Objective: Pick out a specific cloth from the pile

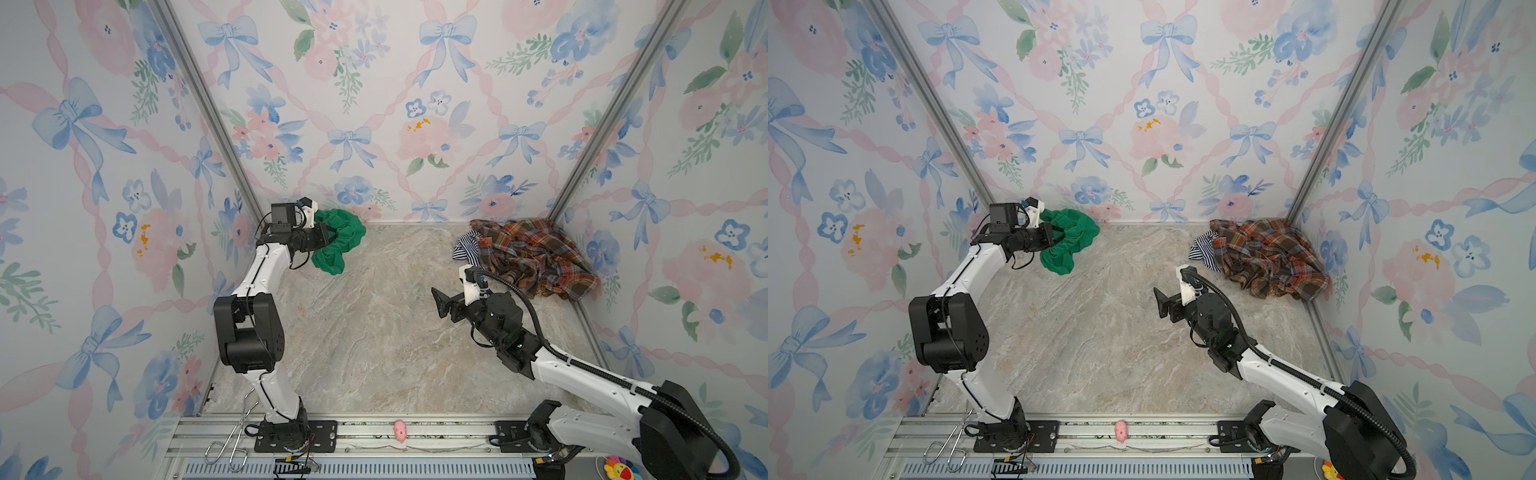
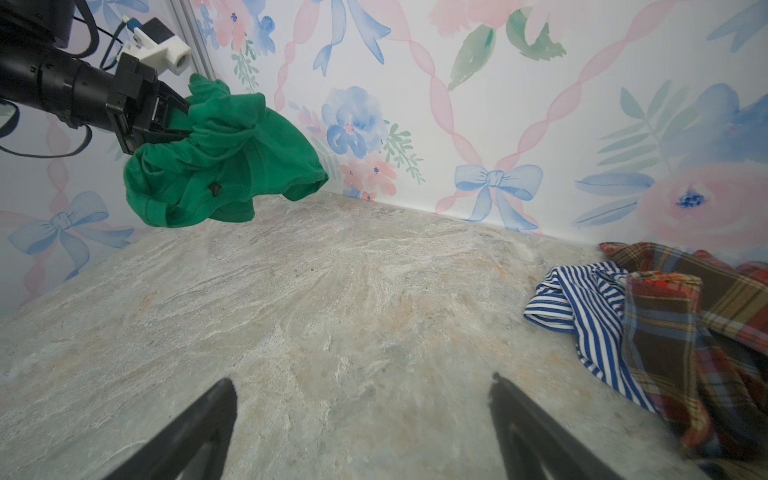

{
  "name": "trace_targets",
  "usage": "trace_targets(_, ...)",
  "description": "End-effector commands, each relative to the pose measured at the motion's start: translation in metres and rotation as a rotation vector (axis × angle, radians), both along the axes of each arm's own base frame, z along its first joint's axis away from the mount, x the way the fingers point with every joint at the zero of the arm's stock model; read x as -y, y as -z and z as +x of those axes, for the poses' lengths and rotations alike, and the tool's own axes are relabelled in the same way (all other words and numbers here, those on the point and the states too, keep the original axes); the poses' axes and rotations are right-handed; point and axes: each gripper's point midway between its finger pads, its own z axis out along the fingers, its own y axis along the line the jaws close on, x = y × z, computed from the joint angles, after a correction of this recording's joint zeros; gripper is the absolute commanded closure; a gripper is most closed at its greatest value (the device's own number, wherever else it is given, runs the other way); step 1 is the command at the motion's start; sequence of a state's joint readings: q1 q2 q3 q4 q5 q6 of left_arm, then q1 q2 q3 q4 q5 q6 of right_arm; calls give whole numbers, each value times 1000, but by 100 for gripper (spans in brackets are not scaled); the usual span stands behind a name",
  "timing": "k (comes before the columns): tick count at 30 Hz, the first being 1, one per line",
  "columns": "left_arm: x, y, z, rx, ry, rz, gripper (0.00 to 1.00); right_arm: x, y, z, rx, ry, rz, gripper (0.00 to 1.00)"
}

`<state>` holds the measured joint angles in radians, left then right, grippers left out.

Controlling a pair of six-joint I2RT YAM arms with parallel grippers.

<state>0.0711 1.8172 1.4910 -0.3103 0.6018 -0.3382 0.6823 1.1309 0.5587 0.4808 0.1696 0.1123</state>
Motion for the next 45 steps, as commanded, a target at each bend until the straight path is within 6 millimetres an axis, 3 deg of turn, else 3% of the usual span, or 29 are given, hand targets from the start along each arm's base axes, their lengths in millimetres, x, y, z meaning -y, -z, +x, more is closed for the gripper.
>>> trace_targets(1,-30,25,-7,-15,-109,164,100,2,-9,4,17,15,6,3)
trace_targets(11,-123,116,-36,-279,-384,648,100,2,-10,4,20,17,6,3)
trace_targets(14,-136,136,-38,-350,-402,728,100,1,-9,4,16,14,6,3)
trace_targets(16,-132,153,-37,-385,-369,722,100,2,-9,4,17,14,5,3)
trace_targets(22,-103,166,-22,-376,-266,751,100,2,-9,4,17,16,5,3)
trace_targets(25,-86,186,-20,-398,-192,743,100,1,-9,4,16,14,3,3)
trace_targets(29,-81,197,-18,-414,-174,735,100,2,-10,4,19,15,5,3)
trace_targets(30,-82,194,-15,-406,-180,741,100,2,-11,3,19,15,7,3)
trace_targets(35,-90,150,-2,-313,-228,773,66,2,-10,4,18,16,5,3)
trace_targets(40,-81,74,8,-129,-286,714,49,3,-10,4,17,19,7,3)
trace_targets(45,-53,-12,1,154,-321,596,13,6,-11,6,4,20,51,3)
